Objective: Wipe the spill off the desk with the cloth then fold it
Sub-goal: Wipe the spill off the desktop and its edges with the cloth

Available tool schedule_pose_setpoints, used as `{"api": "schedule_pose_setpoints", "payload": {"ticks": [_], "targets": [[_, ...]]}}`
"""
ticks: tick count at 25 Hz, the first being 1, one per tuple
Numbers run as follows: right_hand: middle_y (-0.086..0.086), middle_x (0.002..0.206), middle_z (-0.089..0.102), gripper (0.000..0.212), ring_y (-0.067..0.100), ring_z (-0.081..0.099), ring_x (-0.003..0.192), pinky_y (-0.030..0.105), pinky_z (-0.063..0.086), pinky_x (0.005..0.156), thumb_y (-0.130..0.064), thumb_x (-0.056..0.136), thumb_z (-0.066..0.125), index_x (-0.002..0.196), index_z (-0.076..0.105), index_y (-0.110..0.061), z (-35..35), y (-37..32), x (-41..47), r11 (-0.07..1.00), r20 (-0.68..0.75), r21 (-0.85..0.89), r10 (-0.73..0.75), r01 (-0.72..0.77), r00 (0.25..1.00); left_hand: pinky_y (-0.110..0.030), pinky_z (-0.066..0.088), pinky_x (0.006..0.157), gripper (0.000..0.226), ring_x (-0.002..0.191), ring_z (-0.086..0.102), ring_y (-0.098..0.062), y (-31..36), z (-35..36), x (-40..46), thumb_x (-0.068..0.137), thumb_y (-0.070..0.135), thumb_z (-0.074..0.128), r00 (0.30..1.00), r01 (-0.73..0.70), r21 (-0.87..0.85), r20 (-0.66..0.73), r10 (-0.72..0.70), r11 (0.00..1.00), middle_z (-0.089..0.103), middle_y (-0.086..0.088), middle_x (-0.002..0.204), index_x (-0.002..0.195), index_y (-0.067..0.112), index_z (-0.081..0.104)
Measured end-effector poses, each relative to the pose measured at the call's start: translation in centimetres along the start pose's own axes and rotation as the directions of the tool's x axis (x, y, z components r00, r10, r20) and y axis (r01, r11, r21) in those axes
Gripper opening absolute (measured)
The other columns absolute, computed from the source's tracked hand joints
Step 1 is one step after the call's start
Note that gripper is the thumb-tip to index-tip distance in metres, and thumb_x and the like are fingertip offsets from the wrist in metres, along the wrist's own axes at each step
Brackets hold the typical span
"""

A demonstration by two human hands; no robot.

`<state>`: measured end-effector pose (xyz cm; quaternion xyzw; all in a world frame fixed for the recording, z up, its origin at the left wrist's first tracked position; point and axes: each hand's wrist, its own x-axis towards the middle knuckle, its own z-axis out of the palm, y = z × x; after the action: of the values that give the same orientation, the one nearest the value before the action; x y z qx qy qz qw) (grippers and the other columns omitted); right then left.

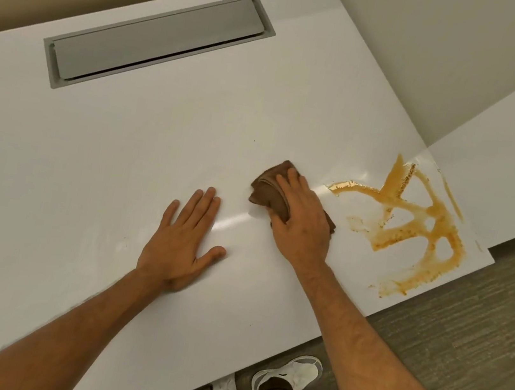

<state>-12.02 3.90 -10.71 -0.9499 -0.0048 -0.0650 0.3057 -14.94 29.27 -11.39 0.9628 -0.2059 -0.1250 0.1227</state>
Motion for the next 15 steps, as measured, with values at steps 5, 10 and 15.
{"api": "schedule_pose_setpoints", "payload": {"ticks": [5, 10, 15], "targets": [[-0.004, 0.153, 0.05, 0.057, 0.018, 0.045, 0.142, 0.035, 0.036, 0.117, -0.026, 0.086, 0.066, 0.142, 0.056, -0.022, -1.2, -0.9, -2.2, 0.968, 0.199, 0.17, -0.217, 0.184, 0.956, -0.039, -0.009, 0.129, 0.086, 0.161, -0.011, -0.01, 0.0, -0.2, 0.0, 0.1, 0.072, 0.016, 1.0, -0.008, -0.03, -0.013, 0.008, 1.0, -0.012, 0.008, 0.175, 0.166, 0.023, -0.008], [-0.012, 0.124, 0.071, 0.051, 0.012, 0.068, 0.114, 0.035, 0.055, 0.098, -0.031, 0.087, 0.062, 0.137, 0.061, -0.034, -4.7, -0.5, -8.5, 0.921, 0.291, 0.385, -0.065, -0.054, 0.955, -0.039, -0.008, 0.129, 0.085, 0.161, -0.01, -0.011, -0.1, 0.0, -0.1, 0.101, 0.072, 0.016, 1.0, -0.008, -0.01, -0.018, 0.008, 1.0, -0.011, 0.008, 0.175, 0.166, 0.022, -0.006], [-0.005, 0.084, 0.072, 0.039, 0.009, 0.069, 0.065, 0.018, 0.055, 0.056, -0.036, 0.094, 0.061, 0.129, 0.057, -0.054, -6.8, -0.9, -3.8, 0.795, -0.065, 0.578, 0.268, -0.183, 0.961, -0.041, -0.008, 0.128, 0.084, 0.161, -0.009, -0.012, -0.1, 0.0, -0.1, 0.103, 0.071, 0.016, 1.0, -0.015, -0.005, -0.02, 0.015, 1.0, -0.012, 0.008, 0.175, 0.166, 0.021, -0.006]]}}
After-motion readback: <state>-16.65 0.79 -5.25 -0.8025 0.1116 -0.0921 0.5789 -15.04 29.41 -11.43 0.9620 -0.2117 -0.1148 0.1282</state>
